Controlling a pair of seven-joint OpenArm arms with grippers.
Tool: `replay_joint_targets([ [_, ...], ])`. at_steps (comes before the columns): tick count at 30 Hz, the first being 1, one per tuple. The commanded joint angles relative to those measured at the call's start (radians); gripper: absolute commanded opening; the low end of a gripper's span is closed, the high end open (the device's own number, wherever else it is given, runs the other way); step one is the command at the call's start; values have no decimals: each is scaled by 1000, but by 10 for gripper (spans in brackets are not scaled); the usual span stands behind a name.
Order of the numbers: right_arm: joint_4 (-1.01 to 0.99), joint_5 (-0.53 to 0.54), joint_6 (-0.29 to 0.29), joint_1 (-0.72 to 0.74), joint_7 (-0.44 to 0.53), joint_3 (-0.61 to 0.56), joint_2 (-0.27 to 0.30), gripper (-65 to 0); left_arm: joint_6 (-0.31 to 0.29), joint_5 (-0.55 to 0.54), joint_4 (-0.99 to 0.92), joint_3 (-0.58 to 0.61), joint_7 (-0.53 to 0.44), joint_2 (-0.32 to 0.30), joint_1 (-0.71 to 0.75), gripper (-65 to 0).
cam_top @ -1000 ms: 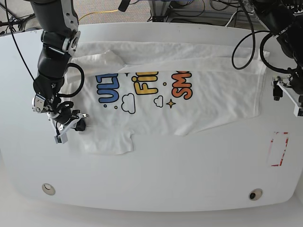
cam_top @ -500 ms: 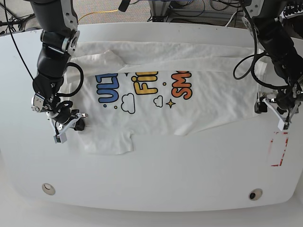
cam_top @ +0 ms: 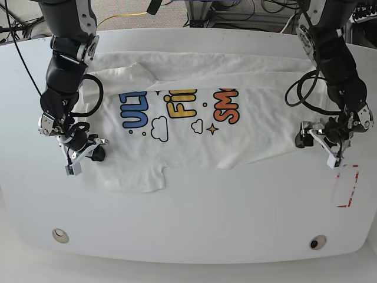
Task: Fold the T-shirt properly
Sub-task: 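Lower both grippers onto the shirt's side edges near the sleeves, then grasp the shirt hem with both grippers and fold it over toward the collar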
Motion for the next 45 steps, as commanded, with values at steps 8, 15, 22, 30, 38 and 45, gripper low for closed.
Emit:
replay_joint_targets([
  [8, 15, -9, -1, 45, -52, 1, 16, -650, -2, -2, 12, 52, -44, 15, -18, -593],
  [15, 164, -9, -1, 42, -152, 1, 13, -650, -2, -3, 15, 36, -50, 2, -15, -650],
  [22, 378, -7, -1, 16, -310, 2, 11, -650, -2, -6, 104, 4, -44, -2, -12, -650],
  [30, 645, -7, -1, -67, -443, 4, 8, -650, -2, -8, 304, 1, 24, 1, 36, -650],
  [38, 879, -6, -1, -160, -630, 119, -46, -650, -2, -5, 434, 1, 24, -1, 133, -650],
  [45, 1063, -7, -1, -282, -732, 174, -92, -650, -2, -6, 539, 0, 22, -2, 245, -650],
])
